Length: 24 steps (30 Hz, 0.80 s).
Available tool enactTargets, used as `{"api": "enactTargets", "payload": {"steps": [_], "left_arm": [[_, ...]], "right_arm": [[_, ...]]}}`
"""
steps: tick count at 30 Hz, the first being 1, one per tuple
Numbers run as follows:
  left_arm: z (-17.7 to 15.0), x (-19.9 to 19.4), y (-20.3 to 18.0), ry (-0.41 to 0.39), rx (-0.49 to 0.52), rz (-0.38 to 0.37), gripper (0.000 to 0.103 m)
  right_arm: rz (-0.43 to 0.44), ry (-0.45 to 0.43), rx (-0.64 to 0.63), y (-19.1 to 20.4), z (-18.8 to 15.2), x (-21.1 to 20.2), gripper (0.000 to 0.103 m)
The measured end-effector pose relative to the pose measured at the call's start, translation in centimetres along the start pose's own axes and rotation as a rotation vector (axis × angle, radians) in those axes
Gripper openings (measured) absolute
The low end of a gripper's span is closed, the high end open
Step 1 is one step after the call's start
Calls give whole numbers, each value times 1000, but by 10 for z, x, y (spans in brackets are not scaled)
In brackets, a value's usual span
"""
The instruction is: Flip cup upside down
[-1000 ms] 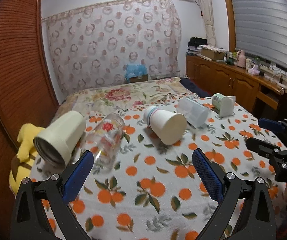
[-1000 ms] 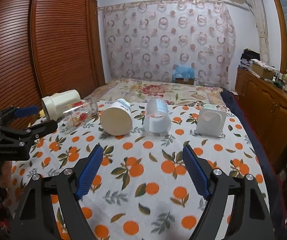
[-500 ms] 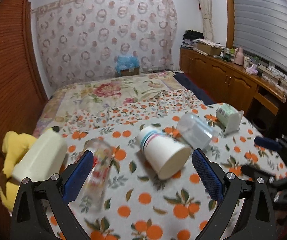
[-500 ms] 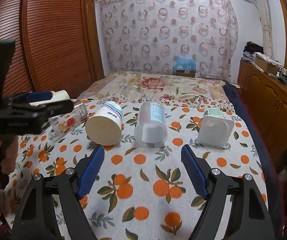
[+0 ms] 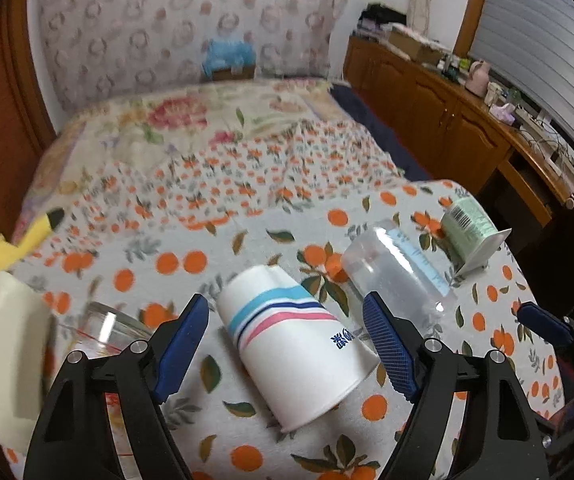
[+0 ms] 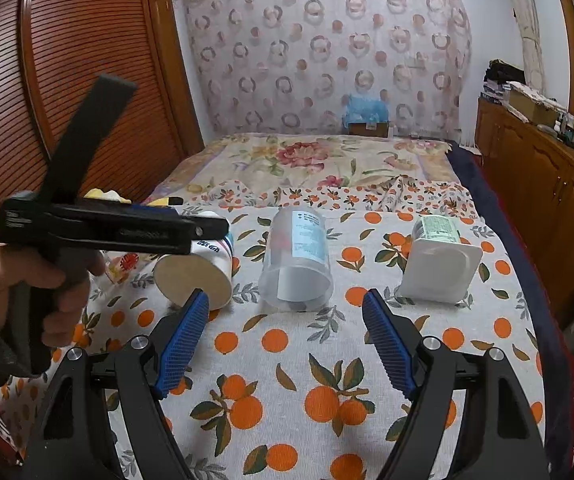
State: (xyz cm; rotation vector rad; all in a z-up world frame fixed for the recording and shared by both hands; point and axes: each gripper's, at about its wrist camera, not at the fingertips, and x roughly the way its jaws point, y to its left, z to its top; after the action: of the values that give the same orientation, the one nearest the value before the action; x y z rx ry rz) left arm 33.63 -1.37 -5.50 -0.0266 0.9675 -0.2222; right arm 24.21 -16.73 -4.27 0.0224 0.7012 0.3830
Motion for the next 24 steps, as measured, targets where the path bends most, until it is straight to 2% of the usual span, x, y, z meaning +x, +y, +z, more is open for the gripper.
{"api": "enactTargets", "payload": {"steps": [11,12,14,18,24], "left_arm": [[-5,24,5,124,-54,-63,76],[-6,28,6,146,-62,-71,69],[-7,31,8,175,-89,-106,66],[-6,18,6,157,-61,-90,59],[-21,-17,1,111,-22,-97,59]], "right_arm": [[-8,24,31,-14,-2,0,81],[-7,26,32,-14,-2,0,81],[-8,28,30,-14,-2,-1,81],[-7,29,27,-14,-3,-4,81],[-18,32,17,-14,-10,-9,81]]}}
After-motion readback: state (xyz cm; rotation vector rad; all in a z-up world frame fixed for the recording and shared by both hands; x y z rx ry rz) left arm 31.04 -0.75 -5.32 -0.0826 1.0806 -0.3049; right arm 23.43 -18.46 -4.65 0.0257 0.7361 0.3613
